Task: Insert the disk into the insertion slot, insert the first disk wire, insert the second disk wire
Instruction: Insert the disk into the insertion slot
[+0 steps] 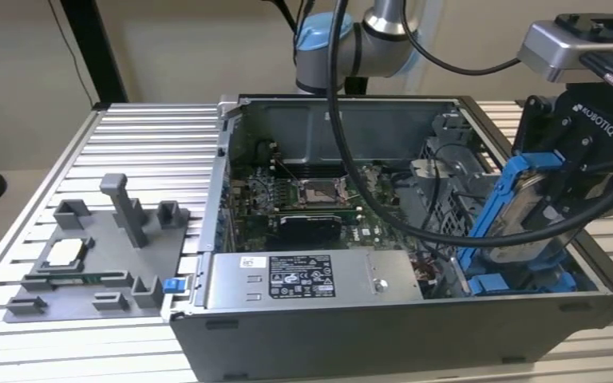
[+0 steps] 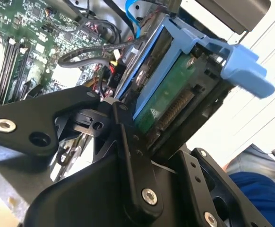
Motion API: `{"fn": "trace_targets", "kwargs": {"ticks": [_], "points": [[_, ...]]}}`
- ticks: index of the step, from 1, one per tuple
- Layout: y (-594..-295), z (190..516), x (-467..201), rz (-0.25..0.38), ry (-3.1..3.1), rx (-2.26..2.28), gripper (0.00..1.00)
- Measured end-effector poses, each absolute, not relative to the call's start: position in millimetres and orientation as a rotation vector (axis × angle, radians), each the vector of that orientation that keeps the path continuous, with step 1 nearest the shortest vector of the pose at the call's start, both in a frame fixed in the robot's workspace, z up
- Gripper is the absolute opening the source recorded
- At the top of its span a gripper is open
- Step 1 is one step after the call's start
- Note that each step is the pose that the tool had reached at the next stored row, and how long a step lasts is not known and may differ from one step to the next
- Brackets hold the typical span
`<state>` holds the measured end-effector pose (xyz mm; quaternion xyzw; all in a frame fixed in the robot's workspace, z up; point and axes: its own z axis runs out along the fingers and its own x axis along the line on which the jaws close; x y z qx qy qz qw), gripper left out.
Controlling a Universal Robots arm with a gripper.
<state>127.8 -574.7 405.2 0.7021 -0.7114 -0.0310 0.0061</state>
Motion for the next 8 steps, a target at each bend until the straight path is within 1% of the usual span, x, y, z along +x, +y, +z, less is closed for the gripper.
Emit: {"fn": "trace_targets", "kwargs": {"ticks": [3, 8], "points": [[-576.5, 411.5, 127.6, -0.108, -2.221, 2.191, 0.0], [-578.4, 408.2, 130.0, -0.12, -2.218, 2.186, 0.0]]}}
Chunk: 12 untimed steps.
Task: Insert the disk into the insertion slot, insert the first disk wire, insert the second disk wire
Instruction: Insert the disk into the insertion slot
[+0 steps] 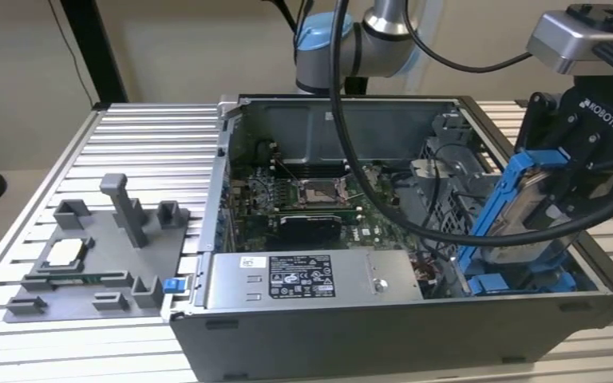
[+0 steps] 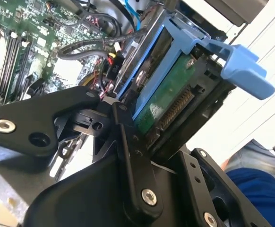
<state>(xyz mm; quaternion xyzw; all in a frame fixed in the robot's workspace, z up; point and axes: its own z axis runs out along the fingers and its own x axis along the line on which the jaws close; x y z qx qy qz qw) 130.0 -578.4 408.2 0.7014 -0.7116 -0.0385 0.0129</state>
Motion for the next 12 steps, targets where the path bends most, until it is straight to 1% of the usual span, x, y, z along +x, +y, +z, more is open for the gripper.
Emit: {"fn": "trace_targets", "kwargs": {"ticks": [12], "points": [[-578.4, 403.8, 135.1, -0.163, -2.211, 2.174, 0.0]]}}
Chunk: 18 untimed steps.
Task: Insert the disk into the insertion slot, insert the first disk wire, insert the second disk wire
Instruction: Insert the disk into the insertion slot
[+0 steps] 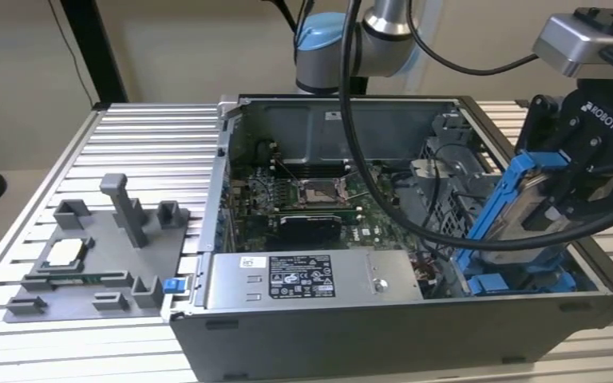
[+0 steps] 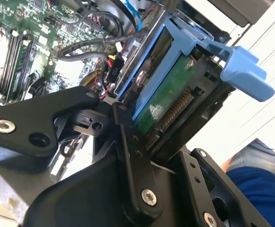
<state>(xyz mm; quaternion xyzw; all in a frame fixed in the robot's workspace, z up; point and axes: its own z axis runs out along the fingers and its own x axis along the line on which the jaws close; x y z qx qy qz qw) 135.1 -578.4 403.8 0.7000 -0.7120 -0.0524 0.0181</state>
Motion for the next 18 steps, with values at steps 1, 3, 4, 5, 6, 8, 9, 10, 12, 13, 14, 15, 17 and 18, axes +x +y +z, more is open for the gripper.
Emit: {"fn": "trace_targets", "kwargs": {"ticks": [1, 3, 4, 5, 6, 8, 9, 10, 12, 13, 14, 15, 17, 18], "points": [[-578.5, 403.7, 136.4, -0.167, -2.213, 2.176, 0.0], [-578.5, 403.6, 137.9, -0.172, -2.215, 2.178, 0.0], [-578.5, 403.6, 137.9, -0.173, -2.215, 2.179, 0.0], [-578.5, 403.5, 138.0, -0.174, -2.216, 2.179, 0.0], [-578.6, 403.3, 138.1, -0.175, -2.216, 2.18, 0.0], [-579.1, 402.8, 138.6, -0.177, -2.216, 2.181, 0.0], [-579.6, 402.6, 139.0, -0.179, -2.215, 2.183, 0.0], [-580.1, 402.4, 139.1, -0.179, -2.215, 2.183, 0.0], [-580.7, 402.1, 139.6, -0.18, -2.214, 2.185, 0.0], [-581.1, 401.9, 140.1, -0.18, -2.213, 2.186, 0.0], [-581.6, 401.9, 140.5, -0.181, -2.212, 2.188, 0.0], [-582.2, 401.8, 140.9, -0.181, -2.211, 2.189, 0.0], [-583.5, 401.2, 141.5, -0.183, -2.209, 2.192, 0.0], [-583.8, 401.8, 141.7, -0.182, -2.207, 2.194, 0.0]]}}
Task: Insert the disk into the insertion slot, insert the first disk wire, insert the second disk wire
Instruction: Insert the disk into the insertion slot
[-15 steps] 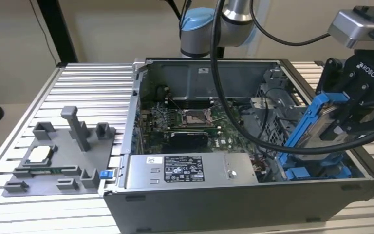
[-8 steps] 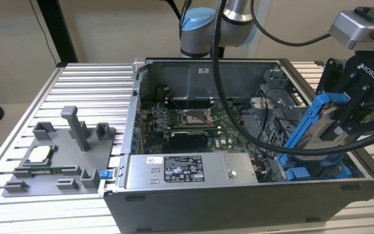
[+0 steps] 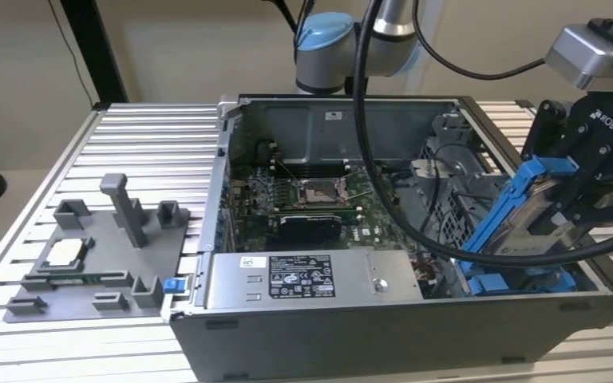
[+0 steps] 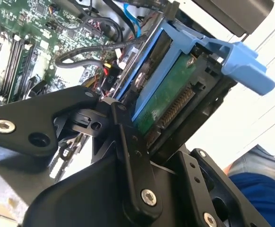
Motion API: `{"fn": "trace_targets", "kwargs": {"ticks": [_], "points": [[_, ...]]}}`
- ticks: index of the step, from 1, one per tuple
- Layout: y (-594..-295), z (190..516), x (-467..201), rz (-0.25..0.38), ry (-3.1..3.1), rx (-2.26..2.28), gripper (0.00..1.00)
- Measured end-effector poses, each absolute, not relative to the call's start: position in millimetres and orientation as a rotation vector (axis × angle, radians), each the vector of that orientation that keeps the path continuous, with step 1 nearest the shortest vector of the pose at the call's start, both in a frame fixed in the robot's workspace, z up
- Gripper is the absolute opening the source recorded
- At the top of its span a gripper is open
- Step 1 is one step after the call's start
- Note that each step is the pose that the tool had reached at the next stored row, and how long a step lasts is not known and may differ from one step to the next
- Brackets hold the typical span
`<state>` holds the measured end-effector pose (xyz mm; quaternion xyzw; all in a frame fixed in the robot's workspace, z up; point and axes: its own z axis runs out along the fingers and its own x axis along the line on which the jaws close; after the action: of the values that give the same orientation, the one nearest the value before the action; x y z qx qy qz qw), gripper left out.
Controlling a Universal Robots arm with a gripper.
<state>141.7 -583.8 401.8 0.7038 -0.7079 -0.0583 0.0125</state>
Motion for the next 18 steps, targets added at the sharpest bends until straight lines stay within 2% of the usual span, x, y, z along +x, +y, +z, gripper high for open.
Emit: {"fn": "trace_targets", "kwargs": {"ticks": [18], "points": [[-584, 383, 142, -0.182, -2.203, 2.197, 0.0]]}}
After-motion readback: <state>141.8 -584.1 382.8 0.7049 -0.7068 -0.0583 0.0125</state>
